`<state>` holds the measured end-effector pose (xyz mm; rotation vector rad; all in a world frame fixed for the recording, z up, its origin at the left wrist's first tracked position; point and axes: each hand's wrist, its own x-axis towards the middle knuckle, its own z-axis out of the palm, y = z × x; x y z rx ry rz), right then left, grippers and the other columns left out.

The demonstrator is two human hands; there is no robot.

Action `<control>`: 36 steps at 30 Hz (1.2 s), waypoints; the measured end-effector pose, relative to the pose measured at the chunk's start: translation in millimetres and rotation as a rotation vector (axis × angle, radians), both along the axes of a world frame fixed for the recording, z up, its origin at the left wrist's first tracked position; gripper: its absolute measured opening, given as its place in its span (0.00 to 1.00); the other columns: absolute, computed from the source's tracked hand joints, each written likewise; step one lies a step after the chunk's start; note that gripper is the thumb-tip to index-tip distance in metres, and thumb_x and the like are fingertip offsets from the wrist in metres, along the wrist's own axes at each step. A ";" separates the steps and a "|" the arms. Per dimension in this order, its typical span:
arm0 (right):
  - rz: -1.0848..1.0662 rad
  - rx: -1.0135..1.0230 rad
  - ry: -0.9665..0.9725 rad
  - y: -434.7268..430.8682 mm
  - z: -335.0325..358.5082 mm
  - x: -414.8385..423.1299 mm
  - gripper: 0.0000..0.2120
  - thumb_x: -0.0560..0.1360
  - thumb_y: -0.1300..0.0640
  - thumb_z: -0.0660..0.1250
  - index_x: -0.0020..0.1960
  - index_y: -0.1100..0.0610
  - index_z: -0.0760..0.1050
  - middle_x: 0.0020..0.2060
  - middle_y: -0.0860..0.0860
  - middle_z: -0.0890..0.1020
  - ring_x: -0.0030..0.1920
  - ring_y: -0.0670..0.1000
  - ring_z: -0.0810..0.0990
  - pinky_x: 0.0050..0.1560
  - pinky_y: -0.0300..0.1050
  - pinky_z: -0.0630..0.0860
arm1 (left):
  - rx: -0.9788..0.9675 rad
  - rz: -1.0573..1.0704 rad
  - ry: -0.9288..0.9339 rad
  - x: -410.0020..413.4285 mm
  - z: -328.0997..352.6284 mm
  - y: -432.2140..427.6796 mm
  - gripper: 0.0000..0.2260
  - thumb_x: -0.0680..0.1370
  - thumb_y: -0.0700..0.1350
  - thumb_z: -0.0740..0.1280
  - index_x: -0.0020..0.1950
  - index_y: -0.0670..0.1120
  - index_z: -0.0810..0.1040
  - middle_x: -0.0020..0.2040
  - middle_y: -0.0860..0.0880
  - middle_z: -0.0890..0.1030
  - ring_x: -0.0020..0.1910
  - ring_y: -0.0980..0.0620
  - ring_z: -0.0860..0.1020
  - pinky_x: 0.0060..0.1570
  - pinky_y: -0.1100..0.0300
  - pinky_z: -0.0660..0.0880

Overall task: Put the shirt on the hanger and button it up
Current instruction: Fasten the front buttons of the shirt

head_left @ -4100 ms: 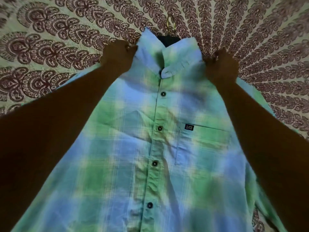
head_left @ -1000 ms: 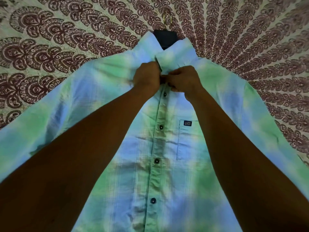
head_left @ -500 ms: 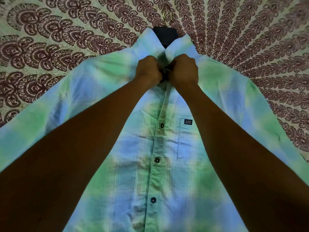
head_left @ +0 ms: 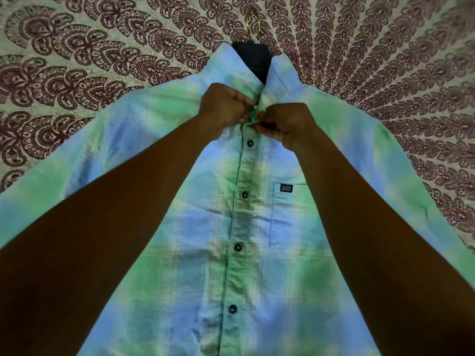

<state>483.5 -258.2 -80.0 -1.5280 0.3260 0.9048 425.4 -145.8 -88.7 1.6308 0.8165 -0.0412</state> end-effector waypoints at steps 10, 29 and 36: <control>-0.061 -0.034 -0.122 1.7 -9.0 -9.9 0.13 0.73 0.74 0.64 0.35 0.60 0.72 0.33 0.56 0.76 0.33 0.51 0.76 0.31 0.37 0.78 | 0.295 -0.032 -0.113 -2.6 -6.6 -6.2 0.07 0.72 0.37 0.69 0.48 0.40 0.83 0.41 0.44 0.82 0.38 0.54 0.78 0.46 0.64 0.77; 0.224 -0.265 -0.608 0.9 -24.1 -13.0 0.11 0.68 0.64 0.71 0.30 0.51 0.79 0.34 0.58 0.83 0.33 0.56 0.80 0.42 0.56 0.81 | 0.195 0.064 -0.051 -1.5 -15.0 -9.4 0.17 0.72 0.49 0.70 0.40 0.33 0.79 0.38 0.35 0.81 0.40 0.39 0.81 0.44 0.47 0.79; 0.181 -0.340 -0.601 5.6 -27.6 -14.0 0.09 0.65 0.59 0.74 0.30 0.50 0.78 0.34 0.56 0.84 0.37 0.57 0.83 0.41 0.59 0.80 | 0.173 0.056 -0.031 -1.4 -17.8 -5.5 0.12 0.69 0.49 0.74 0.35 0.43 0.76 0.34 0.45 0.80 0.34 0.49 0.79 0.44 0.51 0.81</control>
